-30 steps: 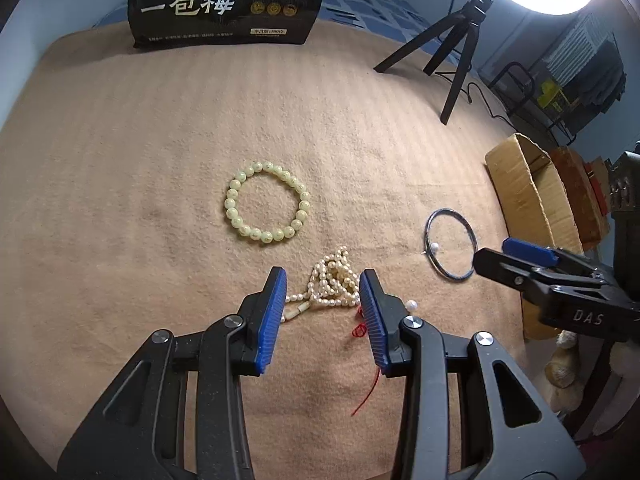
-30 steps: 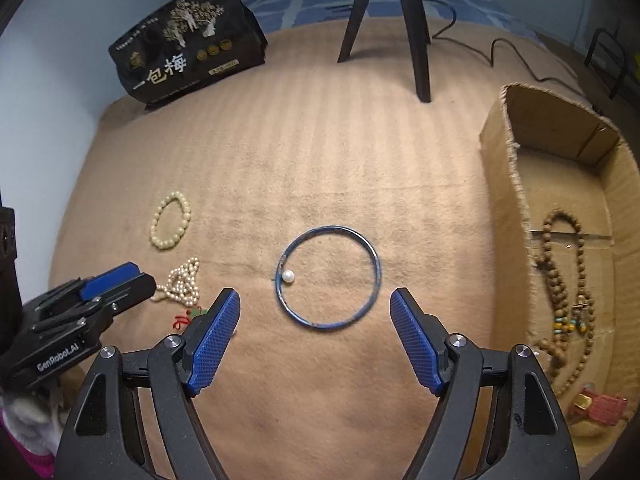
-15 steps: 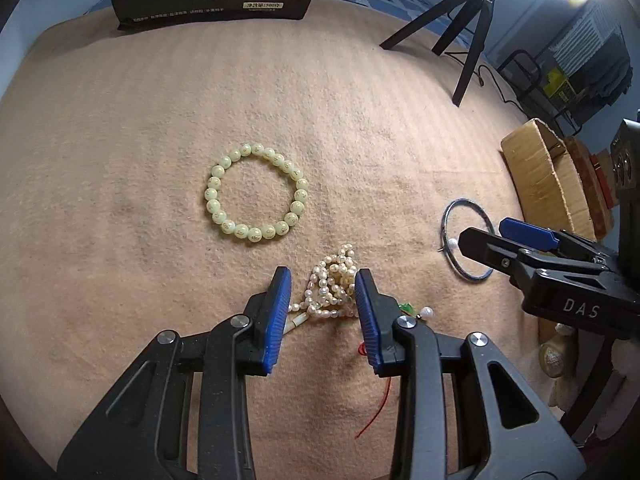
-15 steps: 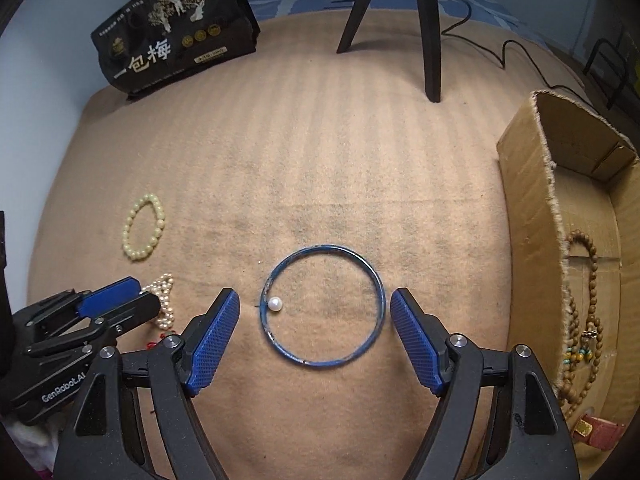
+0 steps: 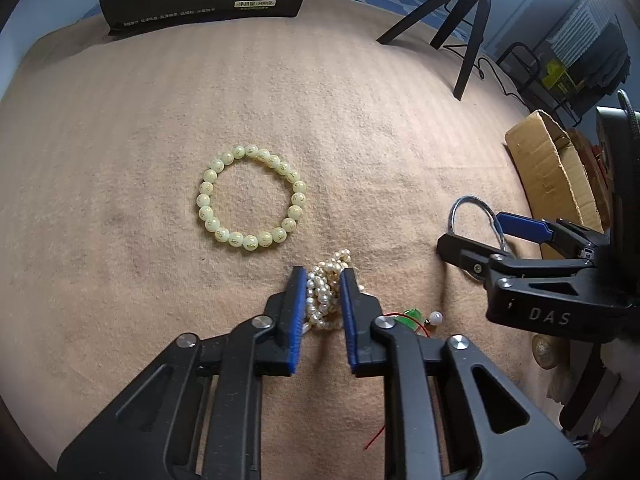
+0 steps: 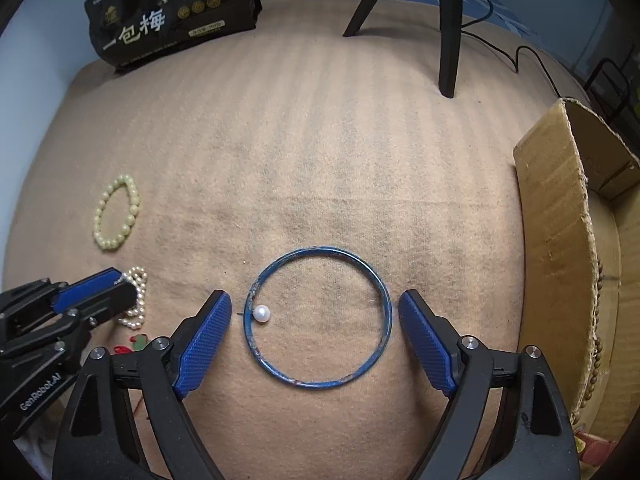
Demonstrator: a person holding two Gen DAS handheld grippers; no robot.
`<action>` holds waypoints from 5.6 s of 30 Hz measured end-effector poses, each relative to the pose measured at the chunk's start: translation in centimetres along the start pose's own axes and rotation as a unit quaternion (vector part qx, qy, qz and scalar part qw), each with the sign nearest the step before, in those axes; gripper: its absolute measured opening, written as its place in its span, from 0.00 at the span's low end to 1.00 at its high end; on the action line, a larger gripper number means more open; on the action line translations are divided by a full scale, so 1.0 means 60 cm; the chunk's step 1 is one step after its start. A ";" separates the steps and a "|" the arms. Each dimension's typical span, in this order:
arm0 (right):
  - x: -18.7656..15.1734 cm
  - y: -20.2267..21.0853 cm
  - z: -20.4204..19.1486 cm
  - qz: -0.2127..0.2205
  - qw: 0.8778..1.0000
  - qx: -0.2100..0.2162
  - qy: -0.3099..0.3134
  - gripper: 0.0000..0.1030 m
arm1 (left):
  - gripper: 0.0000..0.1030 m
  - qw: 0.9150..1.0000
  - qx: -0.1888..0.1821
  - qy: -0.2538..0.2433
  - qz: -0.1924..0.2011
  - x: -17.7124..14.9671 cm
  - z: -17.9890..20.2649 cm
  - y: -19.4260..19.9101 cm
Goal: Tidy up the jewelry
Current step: 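Close the left tool on the pearl strand while the right tool grips the blue bangle, then carry the pearl strand and blue bangle into the box and release them, then move the left tool to the green jade pendant while the right tool approaches the loose pearl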
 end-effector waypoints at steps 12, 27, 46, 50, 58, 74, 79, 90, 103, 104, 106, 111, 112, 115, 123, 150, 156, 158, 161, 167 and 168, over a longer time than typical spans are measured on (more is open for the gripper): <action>-0.016 0.006 -0.013 0.006 1.000 -0.002 0.029 0.70 | 0.06 1.000 -0.003 0.002 0.003 0.001 -0.002 0.003; -0.026 0.074 0.003 0.038 0.998 0.024 0.032 0.70 | 0.05 0.999 -0.018 0.006 0.044 0.009 0.008 0.066; -0.032 0.188 0.041 0.116 0.993 0.020 0.030 0.70 | 0.05 0.987 -0.069 0.002 0.144 0.043 0.072 0.208; -0.032 0.211 0.061 0.128 0.991 0.021 0.025 0.70 | 0.05 0.983 -0.083 -0.006 0.162 0.049 0.096 0.237; -0.032 0.249 0.114 0.148 0.989 0.016 0.003 0.70 | 0.05 0.974 -0.108 -0.034 0.196 0.058 0.160 0.285; -0.054 0.278 0.253 0.156 0.986 -0.019 -0.054 0.70 | 0.05 0.959 -0.171 -0.098 0.202 0.074 0.320 0.287; -0.065 0.279 0.300 0.152 0.985 -0.032 -0.073 0.70 | 0.05 0.956 -0.188 -0.111 0.194 0.076 0.367 0.270; -0.077 0.264 0.371 0.137 0.984 -0.045 -0.103 0.70 | 0.05 0.956 -0.203 -0.139 0.159 0.061 0.447 0.207; -0.078 0.225 0.396 0.108 0.986 -0.040 -0.124 0.70 | 0.05 0.970 -0.161 -0.155 0.099 0.030 0.455 0.107; -0.079 0.223 0.397 0.107 0.986 -0.040 -0.125 0.70 | 0.05 0.971 -0.156 -0.157 0.095 0.027 0.455 0.100; -0.080 0.218 0.399 0.103 0.986 -0.041 -0.128 0.70 | 0.05 0.971 -0.151 -0.159 0.090 0.025 0.455 0.092; -0.081 0.208 0.401 0.095 0.986 -0.039 -0.133 0.70 | 0.05 0.973 -0.142 -0.166 0.078 0.018 0.458 0.071; -0.081 0.207 0.401 0.094 0.986 -0.038 -0.133 0.70 | 0.05 0.973 -0.140 -0.168 0.077 0.018 0.458 0.069; -0.081 0.205 0.398 0.093 0.986 -0.042 -0.132 0.70 | 0.05 0.973 -0.138 -0.170 0.074 0.016 0.459 0.066; -0.080 0.203 0.397 0.094 0.985 -0.045 -0.135 0.70 | 0.05 0.974 -0.132 -0.170 0.069 0.016 0.456 0.061; -0.066 0.230 0.346 0.136 0.982 -0.019 -0.127 0.78 | 0.33 0.983 -0.080 -0.144 0.078 0.021 0.365 0.085; -0.052 0.239 0.294 0.138 0.985 0.007 -0.103 0.78 | 0.33 0.987 -0.061 -0.124 0.087 0.022 0.301 0.109; -0.049 0.239 0.275 0.134 0.986 0.011 -0.095 0.78 | 0.33 0.988 -0.054 -0.114 0.089 0.022 0.274 0.118; -0.043 0.238 0.245 0.131 0.987 0.024 -0.084 0.78 | 0.33 0.990 -0.045 -0.100 0.091 0.021 0.237 0.128; -0.033 0.232 0.183 0.132 0.989 0.041 -0.056 0.78 | 0.33 0.993 -0.030 -0.075 0.088 0.010 0.172 0.141; -0.033 0.230 0.174 0.132 0.989 0.044 -0.052 0.78 | 0.33 0.993 -0.032 -0.068 0.086 0.008 0.160 0.141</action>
Point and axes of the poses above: each gripper's, at about its wrist camera, not at the fingertips, and y roughly against the way its jaws point, z to its right, x to its top, the point moved 3 cm from there along -y, roughly the way its jaws point, and after that the axes turned 8 degrees about -y, right-handed, at the moved point
